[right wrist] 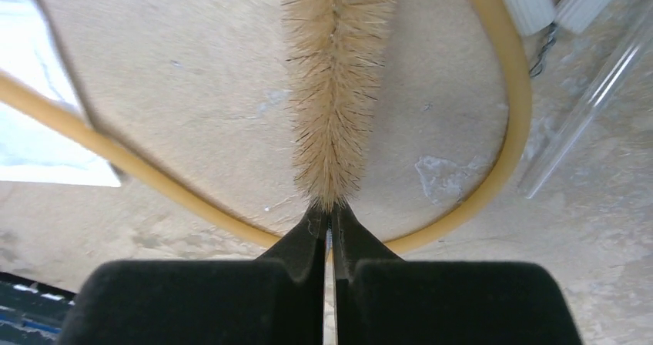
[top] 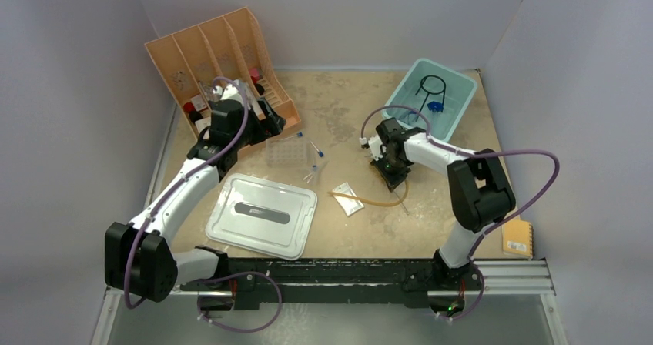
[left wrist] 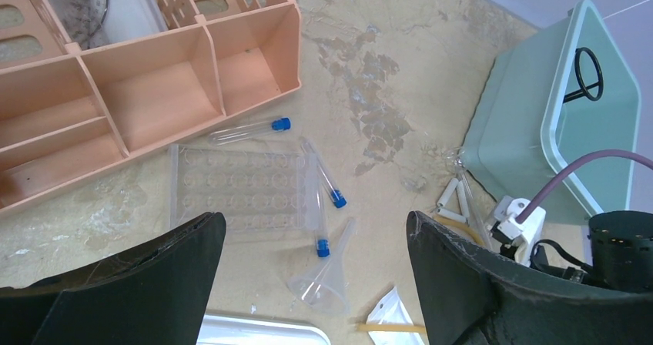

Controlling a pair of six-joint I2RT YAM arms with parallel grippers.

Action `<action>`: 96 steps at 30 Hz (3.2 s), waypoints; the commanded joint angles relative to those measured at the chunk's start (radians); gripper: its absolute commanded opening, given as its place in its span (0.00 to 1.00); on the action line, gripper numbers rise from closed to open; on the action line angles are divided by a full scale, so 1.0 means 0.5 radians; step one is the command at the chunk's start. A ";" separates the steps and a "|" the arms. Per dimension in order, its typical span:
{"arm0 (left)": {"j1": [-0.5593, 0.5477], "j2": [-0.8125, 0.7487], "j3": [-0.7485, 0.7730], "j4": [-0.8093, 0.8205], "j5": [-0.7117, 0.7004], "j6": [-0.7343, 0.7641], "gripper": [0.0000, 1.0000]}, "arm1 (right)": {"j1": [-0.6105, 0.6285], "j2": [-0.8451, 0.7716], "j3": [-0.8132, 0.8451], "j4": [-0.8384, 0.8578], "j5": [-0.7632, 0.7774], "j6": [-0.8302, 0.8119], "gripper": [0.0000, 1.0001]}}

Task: Organize the chemistry lab equipment

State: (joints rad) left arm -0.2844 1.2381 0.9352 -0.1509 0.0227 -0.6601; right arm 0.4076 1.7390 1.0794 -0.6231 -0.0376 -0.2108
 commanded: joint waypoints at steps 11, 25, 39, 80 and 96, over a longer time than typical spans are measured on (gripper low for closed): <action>-0.008 -0.123 0.076 0.056 0.013 0.040 0.87 | -0.002 -0.557 0.585 0.111 -0.606 0.209 0.00; -0.008 -0.157 0.100 0.069 0.023 -0.010 0.87 | -0.521 -0.439 1.201 0.022 0.395 1.222 0.00; -0.011 0.126 0.146 0.439 0.306 0.157 0.86 | -0.933 0.021 1.334 -0.090 0.555 1.330 0.00; -0.011 0.132 0.180 0.306 0.237 0.310 0.86 | -0.744 0.134 1.427 0.124 0.463 0.968 0.43; -0.011 0.132 0.124 0.271 0.023 0.219 0.86 | 0.013 -0.154 0.802 0.373 0.361 0.250 0.58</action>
State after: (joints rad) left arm -0.2848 1.3239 1.0016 -0.0483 0.0479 -0.5385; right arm 0.3794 1.6516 1.5387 -0.4343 0.0891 -0.0078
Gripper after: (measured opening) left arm 0.855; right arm 0.566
